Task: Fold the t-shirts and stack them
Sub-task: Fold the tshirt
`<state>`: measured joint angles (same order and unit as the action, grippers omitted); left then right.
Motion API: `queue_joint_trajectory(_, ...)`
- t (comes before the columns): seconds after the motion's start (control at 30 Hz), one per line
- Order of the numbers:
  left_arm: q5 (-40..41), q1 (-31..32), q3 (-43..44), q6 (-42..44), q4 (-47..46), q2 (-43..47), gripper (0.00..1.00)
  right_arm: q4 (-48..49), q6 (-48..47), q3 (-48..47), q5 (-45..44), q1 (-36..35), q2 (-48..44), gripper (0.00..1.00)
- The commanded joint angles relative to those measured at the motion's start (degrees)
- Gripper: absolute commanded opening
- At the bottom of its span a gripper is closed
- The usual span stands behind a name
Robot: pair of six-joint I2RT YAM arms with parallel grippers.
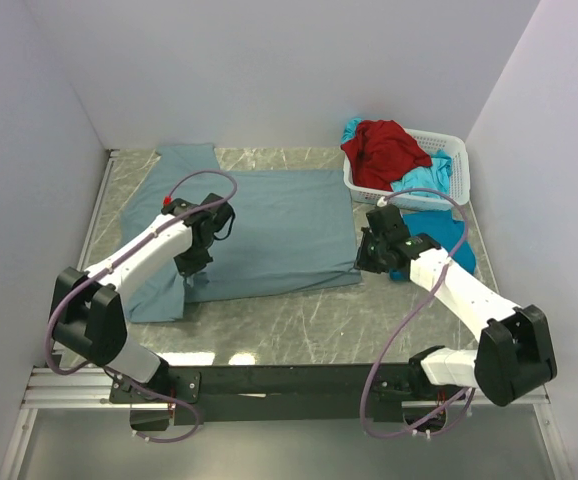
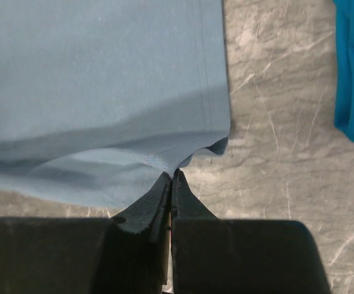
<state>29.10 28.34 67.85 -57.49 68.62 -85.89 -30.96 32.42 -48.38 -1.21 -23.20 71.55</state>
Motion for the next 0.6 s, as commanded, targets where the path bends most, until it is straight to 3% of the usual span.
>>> queue_joint_trajectory(0.0, 3.6, -1.6, 3.6, 4.9, -1.6, -0.9, 0.01, 1.9, -1.9, -3.4, 0.2, 1.1, 1.7, 0.00)
queue_joint_trajectory(0.4, 2.2, -4.1, 9.4, 16.3, -8.5, -6.5, 0.01, 2.7, -2.5, -6.5, -1.1, 2.8, 6.3, 0.00)
queue_joint_trajectory(0.57, 6.1, -4.3, 12.6, 18.0, -7.4, -11.0, 0.01, 3.4, -3.1, -7.3, -2.0, 3.6, 7.7, 0.00)
